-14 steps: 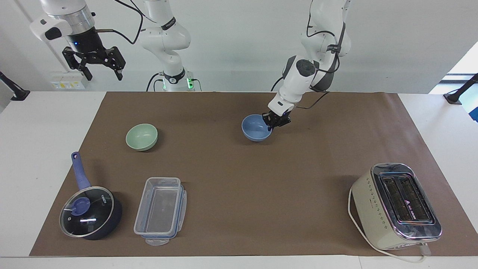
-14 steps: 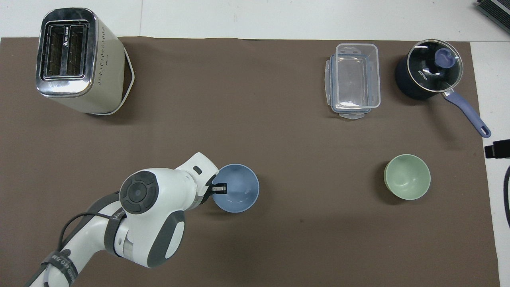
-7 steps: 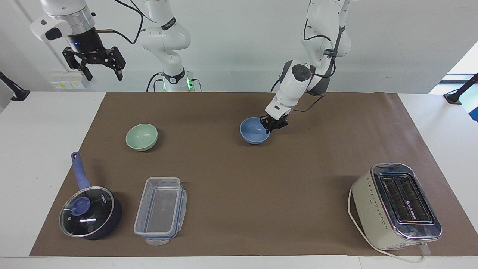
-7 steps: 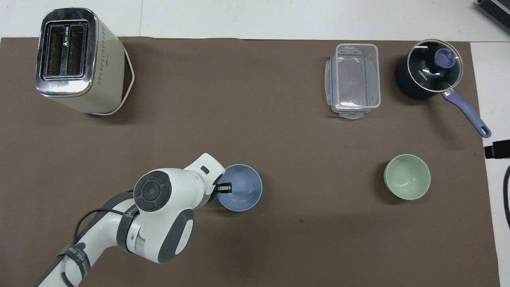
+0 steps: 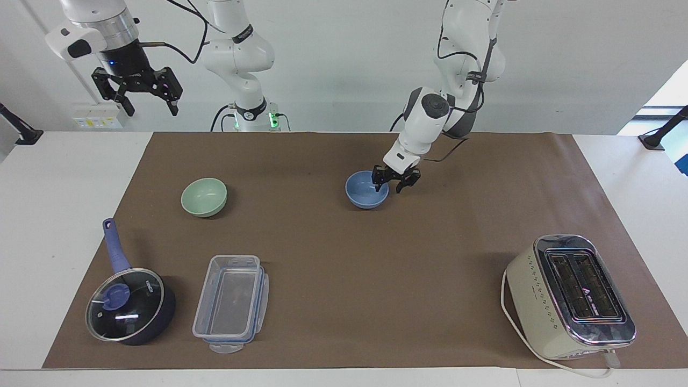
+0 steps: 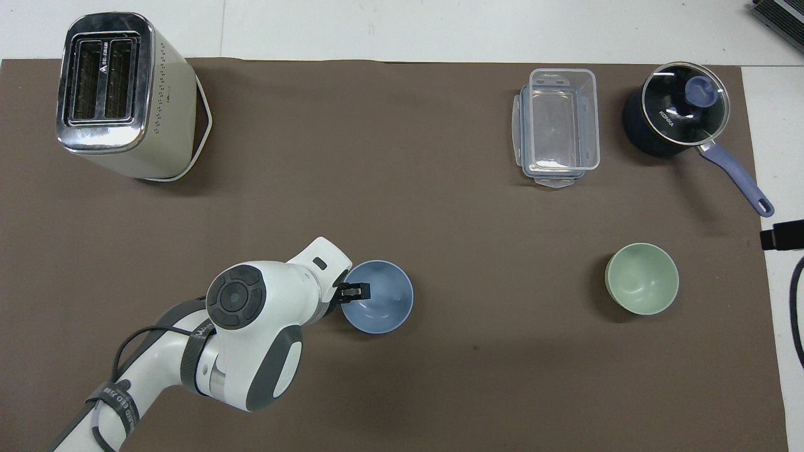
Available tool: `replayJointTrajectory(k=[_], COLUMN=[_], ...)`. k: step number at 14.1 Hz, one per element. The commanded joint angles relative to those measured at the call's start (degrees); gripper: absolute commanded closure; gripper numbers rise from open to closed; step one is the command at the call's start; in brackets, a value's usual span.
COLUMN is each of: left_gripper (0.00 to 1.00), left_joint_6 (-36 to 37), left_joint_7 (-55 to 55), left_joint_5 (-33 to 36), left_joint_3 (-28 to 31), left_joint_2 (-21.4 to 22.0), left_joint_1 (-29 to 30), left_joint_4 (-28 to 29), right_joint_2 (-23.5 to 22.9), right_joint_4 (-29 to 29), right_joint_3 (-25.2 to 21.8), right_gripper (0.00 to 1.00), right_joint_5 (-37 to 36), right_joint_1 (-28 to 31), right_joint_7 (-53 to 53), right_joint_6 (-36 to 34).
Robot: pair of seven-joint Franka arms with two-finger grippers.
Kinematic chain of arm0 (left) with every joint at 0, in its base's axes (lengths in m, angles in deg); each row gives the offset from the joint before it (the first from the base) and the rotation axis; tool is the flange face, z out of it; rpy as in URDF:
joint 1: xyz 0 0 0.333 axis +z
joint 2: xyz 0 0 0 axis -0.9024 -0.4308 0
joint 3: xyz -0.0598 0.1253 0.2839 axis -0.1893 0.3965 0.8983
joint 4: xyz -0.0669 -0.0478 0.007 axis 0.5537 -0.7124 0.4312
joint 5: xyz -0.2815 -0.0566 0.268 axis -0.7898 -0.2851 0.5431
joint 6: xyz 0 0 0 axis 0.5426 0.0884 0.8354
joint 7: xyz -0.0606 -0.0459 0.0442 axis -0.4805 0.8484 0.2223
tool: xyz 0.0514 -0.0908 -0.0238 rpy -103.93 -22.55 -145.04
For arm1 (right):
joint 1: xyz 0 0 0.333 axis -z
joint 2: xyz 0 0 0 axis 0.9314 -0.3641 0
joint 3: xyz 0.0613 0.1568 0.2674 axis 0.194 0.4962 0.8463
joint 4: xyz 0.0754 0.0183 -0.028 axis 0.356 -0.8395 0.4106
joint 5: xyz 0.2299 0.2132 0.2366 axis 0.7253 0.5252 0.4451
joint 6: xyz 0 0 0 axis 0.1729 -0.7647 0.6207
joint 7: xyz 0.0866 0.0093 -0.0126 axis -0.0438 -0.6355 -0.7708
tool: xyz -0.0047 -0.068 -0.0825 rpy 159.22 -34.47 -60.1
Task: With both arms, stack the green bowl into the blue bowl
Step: 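Slide the blue bowl with the left gripper toward the table center, then release the blue bowl with the left gripper while the right gripper reaches the green bowl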
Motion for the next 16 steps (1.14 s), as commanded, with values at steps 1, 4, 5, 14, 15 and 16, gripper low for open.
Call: replayJointTrajectory(k=[1,4,5,14,15,16], left_gripper=[0.00,0.00,0.00,0.00,0.00,0.00], left_joint_6=[1.70,14.31,18.02,35.89,36.77,38.08], left_joint_7=[-0.54,-5.88,-8.43,-23.74,-25.40,-27.25], left_joint_5=[1.33,6.26,7.66,11.89,11.98,11.98], left_joint_3=[0.64,0.64,0.64,0.73,0.73,0.73], left_joint_2=[4.22,10.19,10.38,9.16,8.46,8.28], left_joint_1=[1.88,7.32,8.74,23.15,24.91,26.14], left_joint_4=[-0.11,-3.16,-5.70,-27.94,-29.97,-31.47], right_joint_2=[1.47,1.29,1.38,-5.74,-6.78,-7.92], right_joint_4=[-2.35,-10.31,-13.40,-34.32,-35.74,-36.45], right_joint_3=[-0.14,0.04,0.04,-0.13,-0.14,-0.05], right_gripper=[0.00,0.00,0.00,0.00,0.00,0.00], right_joint_5=[-0.29,-0.12,-0.12,-0.03,-0.03,-0.03], right_joint_1=[-0.16,-0.25,-0.33,4.49,5.89,7.30], right_joint_7=[-0.77,-0.77,-0.94,-10.96,-11.66,-13.15], right_joint_6=[0.78,6.89,11.03,36.70,38.99,40.84])
